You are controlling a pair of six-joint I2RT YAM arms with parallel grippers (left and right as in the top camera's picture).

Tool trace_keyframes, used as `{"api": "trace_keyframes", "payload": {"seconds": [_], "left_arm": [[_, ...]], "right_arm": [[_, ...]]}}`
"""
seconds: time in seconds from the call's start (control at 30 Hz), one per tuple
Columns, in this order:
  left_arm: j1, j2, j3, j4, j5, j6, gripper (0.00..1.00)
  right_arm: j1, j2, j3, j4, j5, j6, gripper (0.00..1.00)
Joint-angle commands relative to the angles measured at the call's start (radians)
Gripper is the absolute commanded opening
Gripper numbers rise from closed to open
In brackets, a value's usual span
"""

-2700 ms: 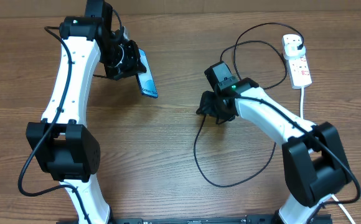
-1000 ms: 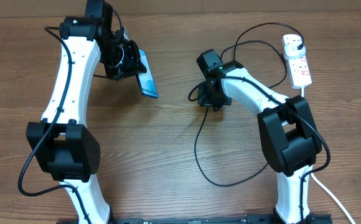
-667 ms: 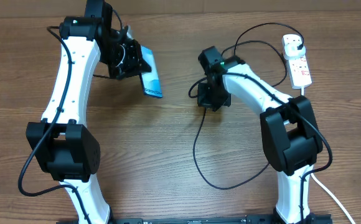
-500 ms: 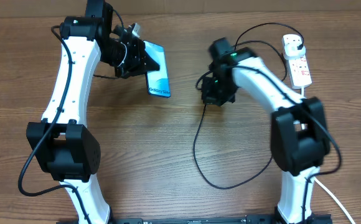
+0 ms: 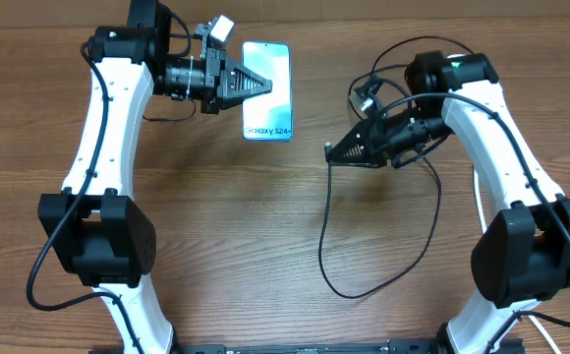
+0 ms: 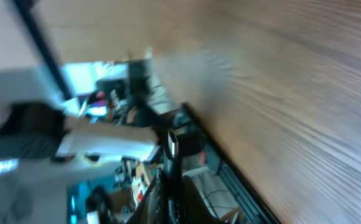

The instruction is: Plug charger to phone and switch on socket

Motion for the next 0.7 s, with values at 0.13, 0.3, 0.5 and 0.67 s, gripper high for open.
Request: {"api": "trace_keyframes", "payload": {"seconds": [0.13, 0.3, 0.5, 0.67], "left_arm": [[0.005, -0.001, 0.002, 0.010, 0.089, 0.024, 0.04], [0.013, -0.001, 0.002, 0.010, 0.089, 0.014, 0.04], [0.013, -0.001, 0.002, 0.055, 0.089, -0.095, 0.04], [0.013, -0.001, 0.002, 0.124, 0.090, -0.195, 0.04]], "right_arm": [[0.098, -0.010, 0.013, -0.035, -0.191, -0.211, 0.04], [0.137, -0.010, 0.013, -0.013, -0.239, -0.211, 0.04], [0.145, -0.009, 0.013, 0.048, -0.307, -0.193, 0.04], [0.146, -0.009, 0.013, 0.048, -0.326, -0.192, 0.04]]}}
